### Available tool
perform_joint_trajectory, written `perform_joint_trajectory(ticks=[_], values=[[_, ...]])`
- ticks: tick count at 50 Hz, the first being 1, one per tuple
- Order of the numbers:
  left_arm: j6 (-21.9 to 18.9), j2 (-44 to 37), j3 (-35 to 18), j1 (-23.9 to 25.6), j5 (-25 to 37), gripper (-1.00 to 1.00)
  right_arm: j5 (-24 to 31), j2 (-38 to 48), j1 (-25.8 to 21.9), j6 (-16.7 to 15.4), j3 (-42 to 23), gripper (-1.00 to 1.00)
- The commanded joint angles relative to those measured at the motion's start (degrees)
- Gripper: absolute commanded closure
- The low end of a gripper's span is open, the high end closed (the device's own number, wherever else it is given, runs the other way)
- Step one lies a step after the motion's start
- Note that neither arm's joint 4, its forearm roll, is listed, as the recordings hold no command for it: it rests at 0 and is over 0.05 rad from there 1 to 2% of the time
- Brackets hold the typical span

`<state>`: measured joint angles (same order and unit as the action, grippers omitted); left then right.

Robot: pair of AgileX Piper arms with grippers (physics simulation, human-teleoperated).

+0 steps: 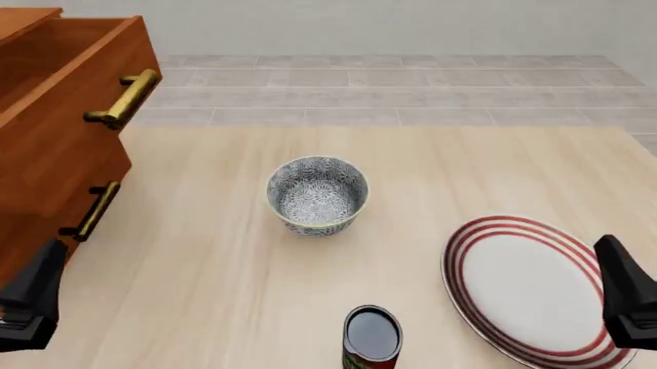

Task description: Put the bowl on top of the cabinet.

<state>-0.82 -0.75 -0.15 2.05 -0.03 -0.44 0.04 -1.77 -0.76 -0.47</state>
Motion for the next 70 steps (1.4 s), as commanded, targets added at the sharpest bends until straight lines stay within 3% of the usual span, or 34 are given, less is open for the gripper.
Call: perform_joint_trajectory(ticks=[1,12,27,48,70], values=[[-0.84,-1.23,0.02,4.64,-0.52,-1.00,-0.17,-0.02,-0.96,-0.40,-0.08,-1.00],[-2.81,-8.59,0.12,10.04,-5.89,-1.00,-0.24,-0.01,-1.62,-0.60,-0.03,-1.00],[-1.94,-21.53,0.14,15.70,-17.44,-1.00,-0.21,-0.01,-1.99,-0.44,-0.09,-1.00],[-1.97,-30.19,0.10,18.48,-25.12,-1.00,-0.08,-0.01,-2.28,-0.07,-0.16,-1.00],[-1.72,-47.95,-0.35,23.49,-42.20,-1.00,-0.07,-0.01,-2.91,-0.01,-0.08,-1.00]])
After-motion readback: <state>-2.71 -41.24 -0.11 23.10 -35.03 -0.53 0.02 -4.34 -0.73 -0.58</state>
